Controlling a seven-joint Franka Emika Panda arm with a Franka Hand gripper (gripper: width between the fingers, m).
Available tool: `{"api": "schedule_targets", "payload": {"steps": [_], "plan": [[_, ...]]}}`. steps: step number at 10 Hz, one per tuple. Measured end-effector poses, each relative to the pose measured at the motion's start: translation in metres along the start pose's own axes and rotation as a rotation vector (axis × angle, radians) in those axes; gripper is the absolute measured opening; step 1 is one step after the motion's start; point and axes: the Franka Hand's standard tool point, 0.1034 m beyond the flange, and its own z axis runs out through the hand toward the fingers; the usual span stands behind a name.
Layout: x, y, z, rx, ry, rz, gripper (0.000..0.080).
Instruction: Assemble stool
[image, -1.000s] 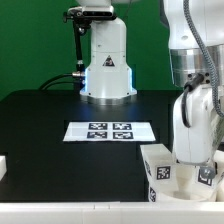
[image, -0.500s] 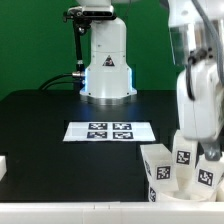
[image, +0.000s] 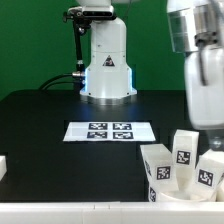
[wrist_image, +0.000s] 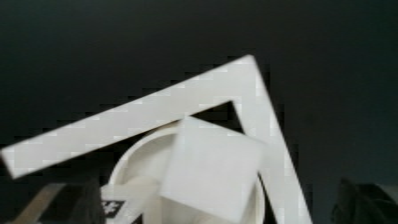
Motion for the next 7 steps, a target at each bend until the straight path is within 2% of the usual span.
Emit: {"api": "schedule_targets", "payload": {"steps": [2, 5, 6, 7], "plan": [[-0.0108, -0.0030, -0.0024, 0.038, 0.042, -0.388, 0.0649], [-0.0077, -0.0020, 0.0004, 0.035, 0.048, -0.573, 0.0649], [-0.0067, -0.0026, 0.0004, 0.034, 0.054, -0.683, 0.0649], [-0.0064, -0.0033, 0.0016, 0.035, 0.068, -0.929, 0.0649]]}}
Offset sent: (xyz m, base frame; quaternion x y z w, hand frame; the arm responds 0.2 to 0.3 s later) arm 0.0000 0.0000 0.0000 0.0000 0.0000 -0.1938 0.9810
